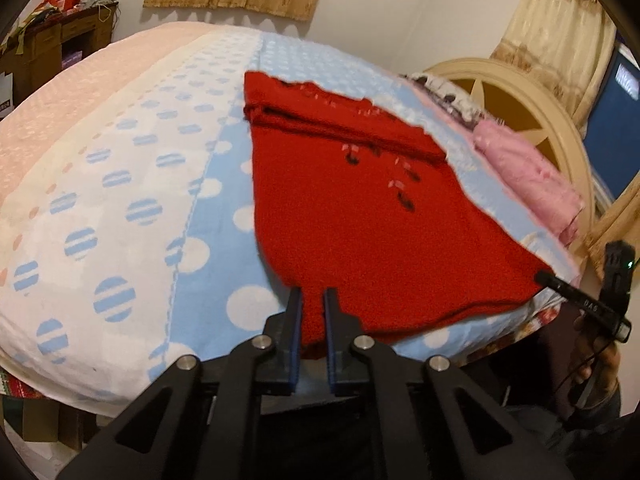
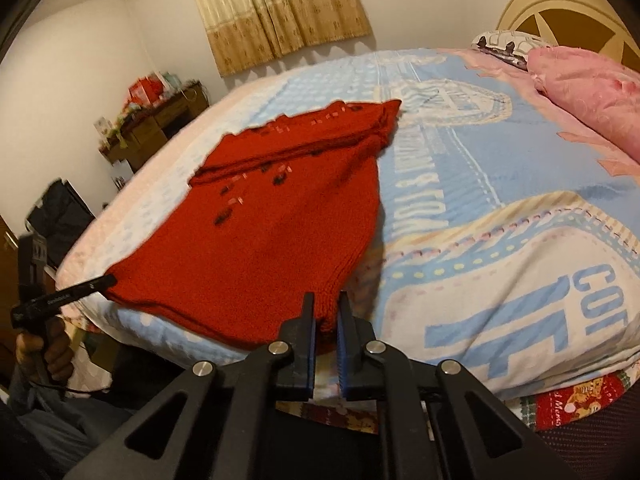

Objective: Fold small clothes
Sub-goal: 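Grasp the sweater hem with the left tool while the right tool grasps the hem too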

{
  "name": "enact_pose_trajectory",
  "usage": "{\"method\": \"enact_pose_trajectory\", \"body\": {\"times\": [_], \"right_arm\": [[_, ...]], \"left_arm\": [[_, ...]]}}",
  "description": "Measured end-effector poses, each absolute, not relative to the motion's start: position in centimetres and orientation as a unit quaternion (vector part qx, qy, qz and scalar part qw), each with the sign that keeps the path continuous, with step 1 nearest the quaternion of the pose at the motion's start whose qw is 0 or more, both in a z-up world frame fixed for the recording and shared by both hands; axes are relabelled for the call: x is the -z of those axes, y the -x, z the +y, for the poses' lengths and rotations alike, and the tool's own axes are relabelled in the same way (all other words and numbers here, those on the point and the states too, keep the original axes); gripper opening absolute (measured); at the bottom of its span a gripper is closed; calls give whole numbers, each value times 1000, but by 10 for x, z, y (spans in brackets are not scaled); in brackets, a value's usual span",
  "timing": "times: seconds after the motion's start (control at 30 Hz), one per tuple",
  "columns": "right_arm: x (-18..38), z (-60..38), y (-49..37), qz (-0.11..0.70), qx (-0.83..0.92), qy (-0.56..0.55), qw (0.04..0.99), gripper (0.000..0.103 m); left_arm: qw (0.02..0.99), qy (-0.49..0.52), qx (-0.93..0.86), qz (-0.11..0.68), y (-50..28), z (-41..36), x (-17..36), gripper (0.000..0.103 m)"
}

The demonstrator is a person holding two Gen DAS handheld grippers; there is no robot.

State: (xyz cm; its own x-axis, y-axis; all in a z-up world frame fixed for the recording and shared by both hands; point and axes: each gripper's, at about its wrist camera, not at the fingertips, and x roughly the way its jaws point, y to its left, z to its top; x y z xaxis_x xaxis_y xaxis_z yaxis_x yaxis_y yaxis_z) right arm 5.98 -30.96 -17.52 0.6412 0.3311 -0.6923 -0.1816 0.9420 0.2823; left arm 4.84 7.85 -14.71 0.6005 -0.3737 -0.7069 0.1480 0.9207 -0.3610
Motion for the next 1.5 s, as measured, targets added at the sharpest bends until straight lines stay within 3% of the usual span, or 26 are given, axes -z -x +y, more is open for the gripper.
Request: {"method": "enact_pose_trajectory", "body": {"times": [0.7, 1.07, 1.5], "right_arm": [[92, -307, -141, 294, -141, -100, 940, 8], [67, -303, -221, 291, -133, -96, 943, 8], [81, -305, -317, 321, -102, -95, 937, 8]], "left_arm": [[912, 133, 149, 359, -141, 86, 75, 9], [915, 139, 137, 353, -212, 87, 53, 8], [908, 153, 126, 368, -296, 84, 57, 7]]}}
